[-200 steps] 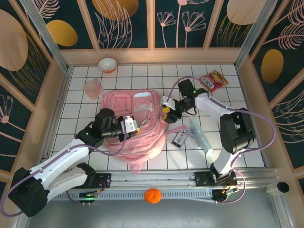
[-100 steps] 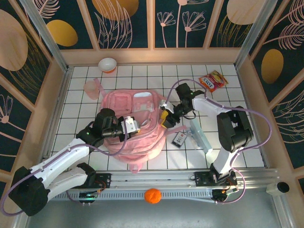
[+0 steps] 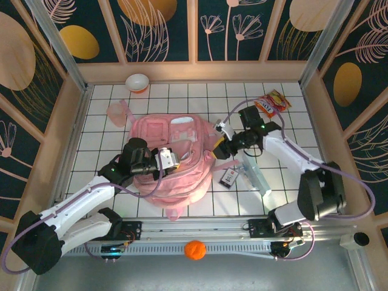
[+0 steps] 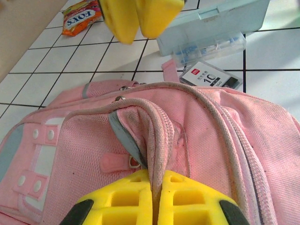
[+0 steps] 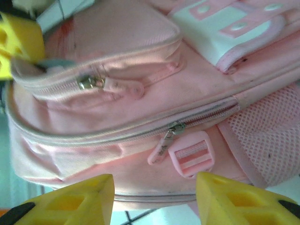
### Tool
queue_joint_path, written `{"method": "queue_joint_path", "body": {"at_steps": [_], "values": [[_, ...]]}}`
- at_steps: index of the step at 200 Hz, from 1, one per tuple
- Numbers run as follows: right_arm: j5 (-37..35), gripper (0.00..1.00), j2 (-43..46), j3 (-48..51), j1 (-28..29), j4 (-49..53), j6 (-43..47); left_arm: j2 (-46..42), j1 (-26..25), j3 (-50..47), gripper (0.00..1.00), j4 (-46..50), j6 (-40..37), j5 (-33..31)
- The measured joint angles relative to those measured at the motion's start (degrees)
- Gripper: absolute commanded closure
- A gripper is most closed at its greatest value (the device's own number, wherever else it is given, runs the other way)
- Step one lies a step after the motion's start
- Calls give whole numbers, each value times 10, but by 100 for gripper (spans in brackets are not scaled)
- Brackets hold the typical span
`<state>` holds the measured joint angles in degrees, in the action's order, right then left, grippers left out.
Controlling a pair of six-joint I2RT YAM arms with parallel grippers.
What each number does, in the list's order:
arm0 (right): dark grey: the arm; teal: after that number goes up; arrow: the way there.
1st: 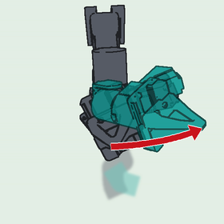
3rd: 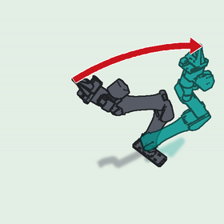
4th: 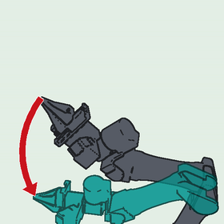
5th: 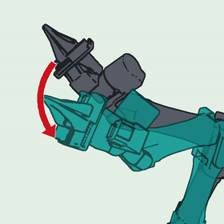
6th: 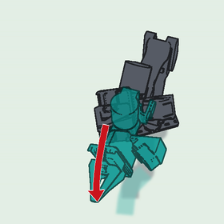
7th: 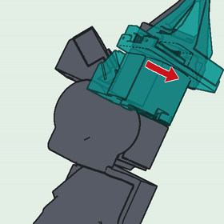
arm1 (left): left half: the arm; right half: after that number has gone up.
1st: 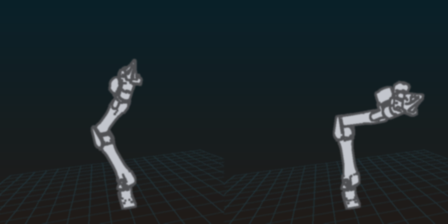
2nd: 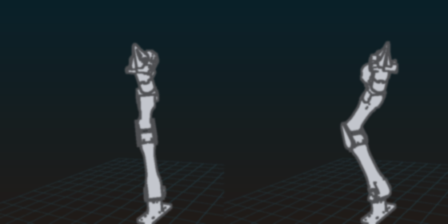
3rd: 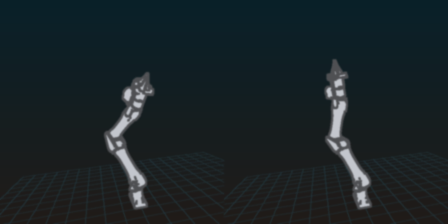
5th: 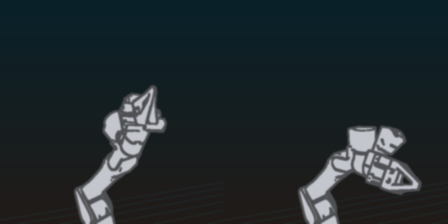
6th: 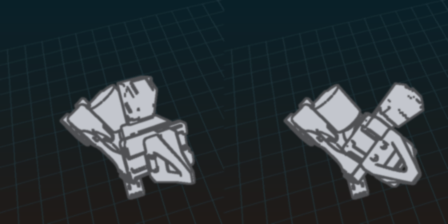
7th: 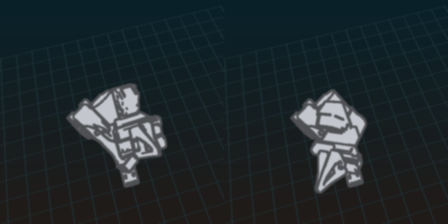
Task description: Pack the student bag
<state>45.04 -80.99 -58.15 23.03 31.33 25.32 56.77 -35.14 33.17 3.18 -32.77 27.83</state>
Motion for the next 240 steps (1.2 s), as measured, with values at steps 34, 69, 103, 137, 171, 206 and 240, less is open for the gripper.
{"method": "queue_joint_path", "body": {"at_steps": [34,69,103,137,171,206,240], "values": [[-12,62,67,71,33,-73,-144,0,0,0,100,0,2,0],[-33,71,65,108,75,-133,-230,0,0,0,100,0,3,1],[-60,71,42,113,77,-172,-266,0,0,0,100,0,3,2],[-64,77,20,113,77,-206,-279,0,0,1,100,0,3,3],[-64,74,3,113,88,-223,-283,0,0,2,100,0,3,5],[-60,75,-10,113,90,-226,-281,1,0,2,100,0,5,6],[-48,98,-19,113,94,-224,-270,4,0,3,100,-2,9,7]]}}
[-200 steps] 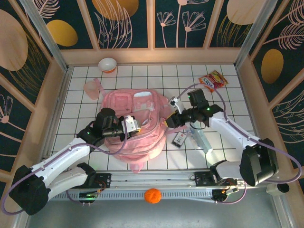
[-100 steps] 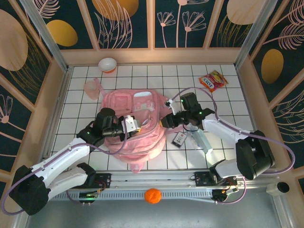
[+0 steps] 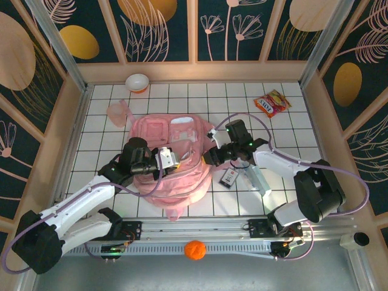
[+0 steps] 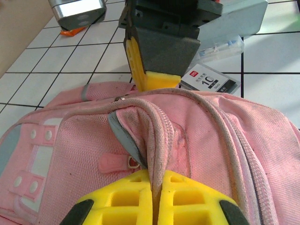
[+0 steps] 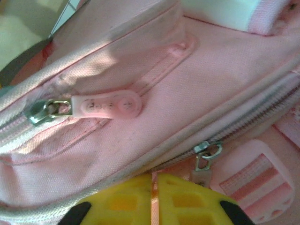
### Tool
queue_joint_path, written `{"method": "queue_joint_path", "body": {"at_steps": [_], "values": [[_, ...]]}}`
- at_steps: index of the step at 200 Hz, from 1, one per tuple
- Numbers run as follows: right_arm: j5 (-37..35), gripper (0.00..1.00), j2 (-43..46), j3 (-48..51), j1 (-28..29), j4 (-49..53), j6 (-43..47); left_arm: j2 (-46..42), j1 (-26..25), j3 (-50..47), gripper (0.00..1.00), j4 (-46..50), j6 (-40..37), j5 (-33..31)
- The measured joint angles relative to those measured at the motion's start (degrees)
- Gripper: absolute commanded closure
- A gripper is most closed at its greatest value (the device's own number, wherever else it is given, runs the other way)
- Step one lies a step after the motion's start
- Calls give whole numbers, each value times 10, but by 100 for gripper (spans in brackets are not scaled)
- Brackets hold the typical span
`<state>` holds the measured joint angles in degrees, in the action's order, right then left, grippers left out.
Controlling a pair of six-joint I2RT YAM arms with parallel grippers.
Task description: Pack the student bag
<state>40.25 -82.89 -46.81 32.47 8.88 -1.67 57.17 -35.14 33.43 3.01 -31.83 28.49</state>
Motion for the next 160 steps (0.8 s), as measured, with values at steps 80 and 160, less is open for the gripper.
{"method": "queue_joint_path", "body": {"at_steps": [80,160], "values": [[44,100,38,0,1,15,0,4,0,0,100,-50,42,-63],[111,100,95,11,3,29,-35,26,0,-3,100,-105,80,-100]]}}
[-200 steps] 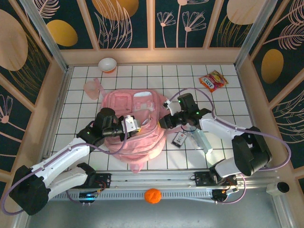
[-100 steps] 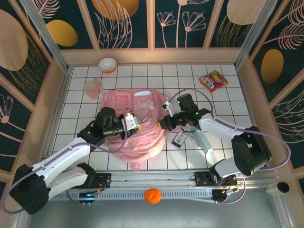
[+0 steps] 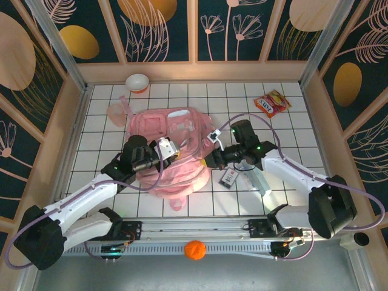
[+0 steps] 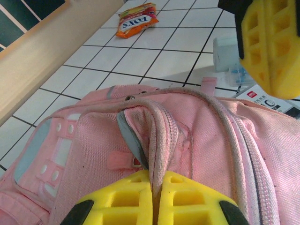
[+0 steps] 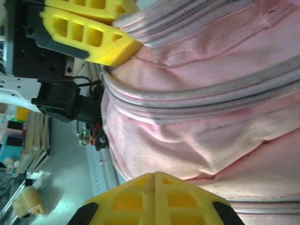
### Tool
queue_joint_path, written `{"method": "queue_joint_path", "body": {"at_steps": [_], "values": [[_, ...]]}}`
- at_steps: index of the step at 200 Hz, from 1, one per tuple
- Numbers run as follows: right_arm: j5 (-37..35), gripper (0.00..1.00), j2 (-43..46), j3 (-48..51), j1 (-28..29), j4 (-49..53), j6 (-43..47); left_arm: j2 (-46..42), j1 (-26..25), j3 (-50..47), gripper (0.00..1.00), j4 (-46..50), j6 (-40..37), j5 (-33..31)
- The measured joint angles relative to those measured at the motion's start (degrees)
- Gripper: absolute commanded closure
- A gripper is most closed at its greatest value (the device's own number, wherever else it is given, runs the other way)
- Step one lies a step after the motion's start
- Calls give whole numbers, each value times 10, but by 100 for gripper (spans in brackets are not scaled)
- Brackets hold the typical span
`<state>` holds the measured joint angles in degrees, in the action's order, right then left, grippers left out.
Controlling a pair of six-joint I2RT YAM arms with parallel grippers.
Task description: Pack the student bag
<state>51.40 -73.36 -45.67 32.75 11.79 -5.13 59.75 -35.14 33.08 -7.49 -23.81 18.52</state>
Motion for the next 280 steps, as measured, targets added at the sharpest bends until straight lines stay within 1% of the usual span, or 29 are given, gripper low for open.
{"method": "queue_joint_path", "body": {"at_steps": [25,34,40,45,76,90,109,131,158,204,232,240,271,276,280], "values": [[0,100,19,1,1,-3,-17,6,0,-1,100,-9,7,6],[-10,91,26,1,-1,-3,-24,6,0,-3,100,-13,8,12],[-19,81,33,2,-5,-3,-28,6,0,-5,100,-17,8,16],[-25,77,38,3,-11,-5,-35,6,2,-7,100,-21,8,20],[-72,66,65,30,-71,-20,-47,-3,3,-23,100,-30,8,43],[-84,61,66,39,-87,-24,-47,-9,3,-26,100,-30,8,53],[-90,59,61,40,-89,-24,-40,-14,3,-27,100,-30,8,63],[-105,58,41,35,-66,-14,-1,-15,3,-27,100,-30,7,71],[-126,58,8,28,-40,-9,57,-15,3,-27,100,-30,5,81],[-155,60,-54,10,-37,-29,123,-16,3,-27,100,-24,-5,92],[-158,60,-84,-4,-37,-46,155,-21,3,-26,100,-18,-8,94],[-153,63,-95,-10,-37,-47,166,-24,3,-26,100,-15,-10,94],[-127,94,-122,-33,-37,-43,204,-31,4,-26,100,-9,-15,93],[-124,99,-124,-36,-37,-41,209,-32,4,-26,100,-8,-15,92],[-122,100,-124,-38,-38,-39,218,-33,4,-26,100,-8,-14,90]]}}
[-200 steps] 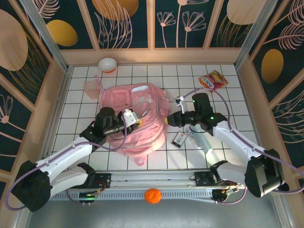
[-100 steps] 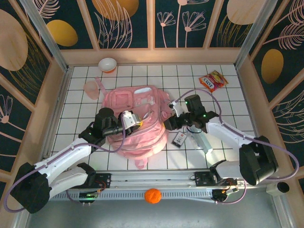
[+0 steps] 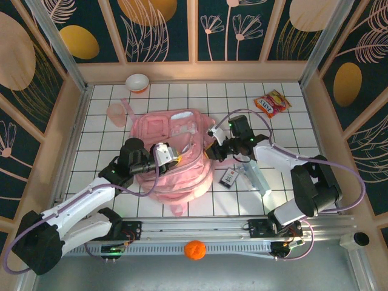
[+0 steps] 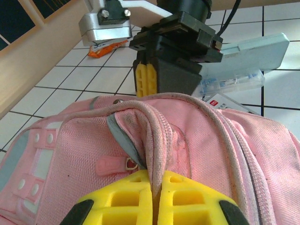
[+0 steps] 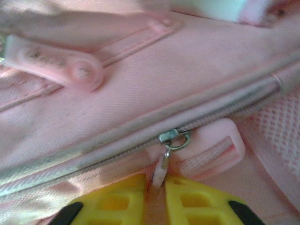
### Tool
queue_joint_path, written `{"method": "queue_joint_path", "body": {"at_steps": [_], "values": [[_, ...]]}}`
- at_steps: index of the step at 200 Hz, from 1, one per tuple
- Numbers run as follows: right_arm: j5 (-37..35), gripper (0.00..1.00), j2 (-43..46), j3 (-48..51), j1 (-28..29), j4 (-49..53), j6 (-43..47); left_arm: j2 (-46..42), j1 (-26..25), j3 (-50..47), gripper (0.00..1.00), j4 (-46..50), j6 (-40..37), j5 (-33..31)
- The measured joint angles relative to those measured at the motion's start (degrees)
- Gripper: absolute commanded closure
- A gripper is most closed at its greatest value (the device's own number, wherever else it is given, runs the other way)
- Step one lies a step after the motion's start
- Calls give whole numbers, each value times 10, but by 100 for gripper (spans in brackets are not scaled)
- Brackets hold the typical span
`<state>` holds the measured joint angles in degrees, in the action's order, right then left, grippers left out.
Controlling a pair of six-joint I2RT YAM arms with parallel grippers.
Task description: Pack the student bag
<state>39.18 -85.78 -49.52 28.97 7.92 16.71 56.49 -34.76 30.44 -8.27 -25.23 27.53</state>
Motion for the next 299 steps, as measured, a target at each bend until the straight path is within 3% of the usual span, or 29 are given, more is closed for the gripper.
{"method": "queue_joint_path", "body": {"at_steps": [98,146,176,246,299], "values": [[81,100,69,-10,15,74,5,27,-2,33,100,19,0,-94],[84,100,87,-19,49,86,-50,59,-7,53,100,6,33,-115],[53,100,96,-19,74,69,-128,83,-18,62,100,-17,79,-128],[-66,100,120,-16,122,25,-309,158,-69,105,100,-82,247,-263],[-174,100,137,-3,159,-32,-412,218,-80,160,100,-115,370,-327]]}}
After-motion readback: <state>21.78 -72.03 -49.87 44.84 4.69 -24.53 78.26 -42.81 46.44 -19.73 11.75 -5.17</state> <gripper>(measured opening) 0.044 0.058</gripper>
